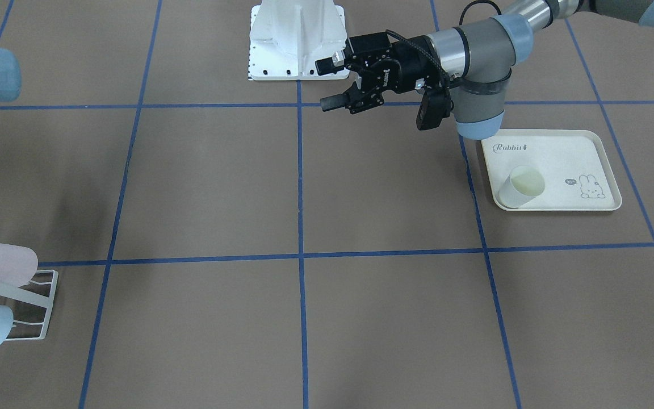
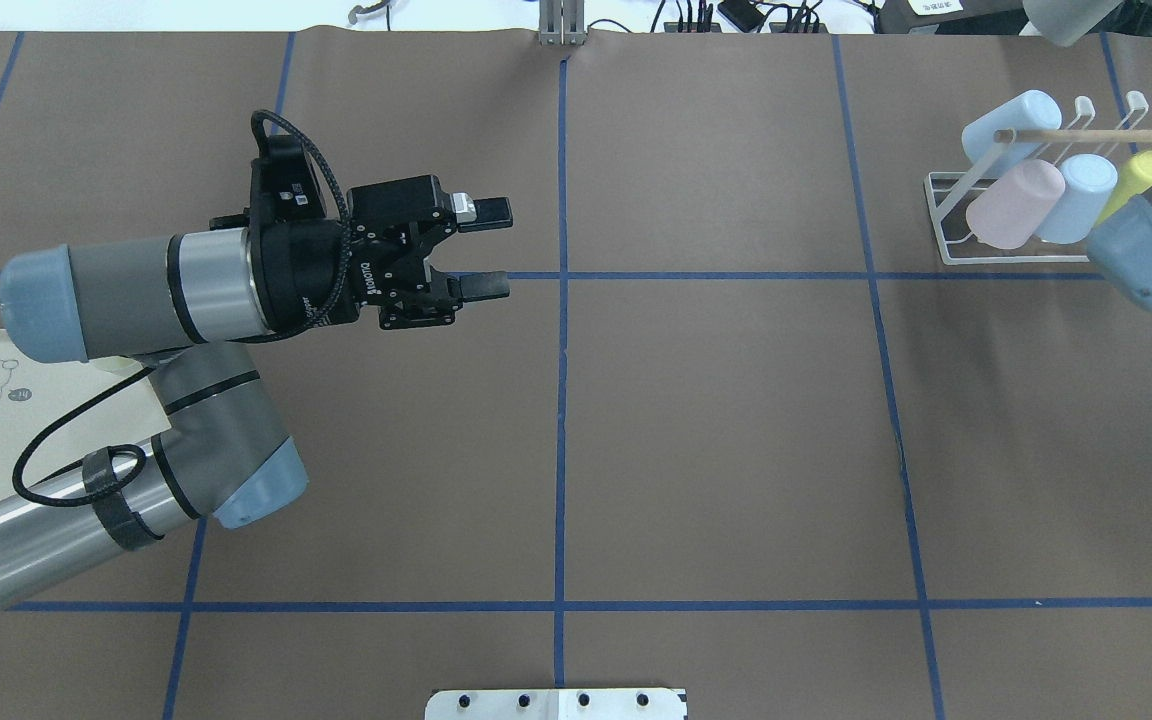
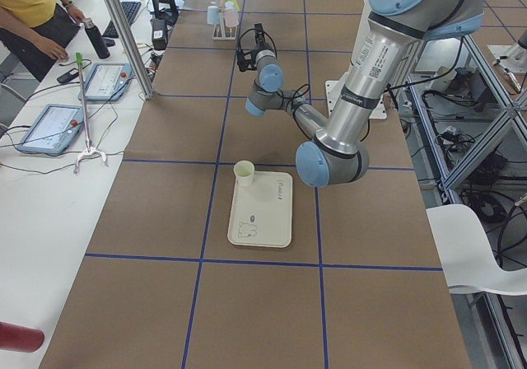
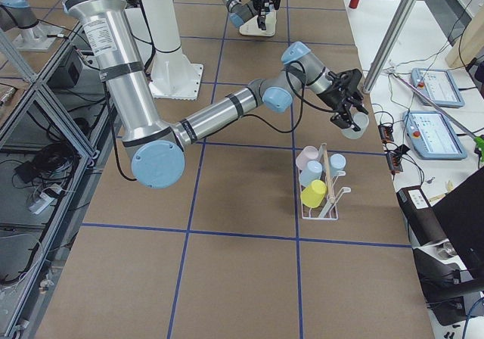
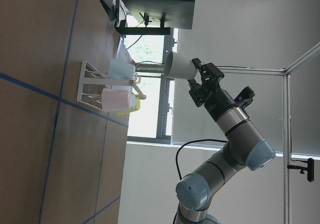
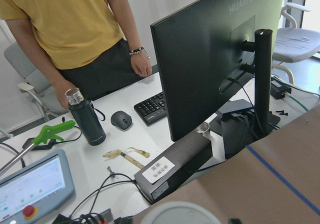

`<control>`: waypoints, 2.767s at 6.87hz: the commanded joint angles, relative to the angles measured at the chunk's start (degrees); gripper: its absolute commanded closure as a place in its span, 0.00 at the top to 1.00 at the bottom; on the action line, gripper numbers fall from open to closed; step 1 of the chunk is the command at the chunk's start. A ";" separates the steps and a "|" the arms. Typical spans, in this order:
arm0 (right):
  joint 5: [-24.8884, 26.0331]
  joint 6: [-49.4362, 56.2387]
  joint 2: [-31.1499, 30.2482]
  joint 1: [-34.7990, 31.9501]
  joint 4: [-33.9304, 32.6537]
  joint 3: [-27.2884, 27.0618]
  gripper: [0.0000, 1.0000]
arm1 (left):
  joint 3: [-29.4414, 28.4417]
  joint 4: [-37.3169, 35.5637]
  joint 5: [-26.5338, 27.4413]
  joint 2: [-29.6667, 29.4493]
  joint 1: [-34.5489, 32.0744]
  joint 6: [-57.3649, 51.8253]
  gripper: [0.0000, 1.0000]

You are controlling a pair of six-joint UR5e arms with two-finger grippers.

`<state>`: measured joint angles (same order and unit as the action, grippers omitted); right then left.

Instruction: Transfer IKEA cup to right arm and place on rack

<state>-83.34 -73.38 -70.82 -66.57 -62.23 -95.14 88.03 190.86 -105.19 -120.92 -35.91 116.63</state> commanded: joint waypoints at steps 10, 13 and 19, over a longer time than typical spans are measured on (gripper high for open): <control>-3.23 12.82 -2.83 -1.54 4.23 9.19 0.00 | -0.41 -0.49 3.94 -0.20 2.52 -1.32 1.00; -3.23 12.12 -2.74 -1.28 4.40 10.24 0.00 | -0.58 -0.49 3.94 -0.20 3.04 -2.11 1.00; -3.23 11.85 -2.74 -0.40 4.40 9.37 0.00 | -0.67 -0.40 5.26 -0.19 3.66 -2.11 1.00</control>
<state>-86.57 -61.48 -73.38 -66.97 -57.83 -85.39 87.36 190.46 -99.96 -121.08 -32.31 114.46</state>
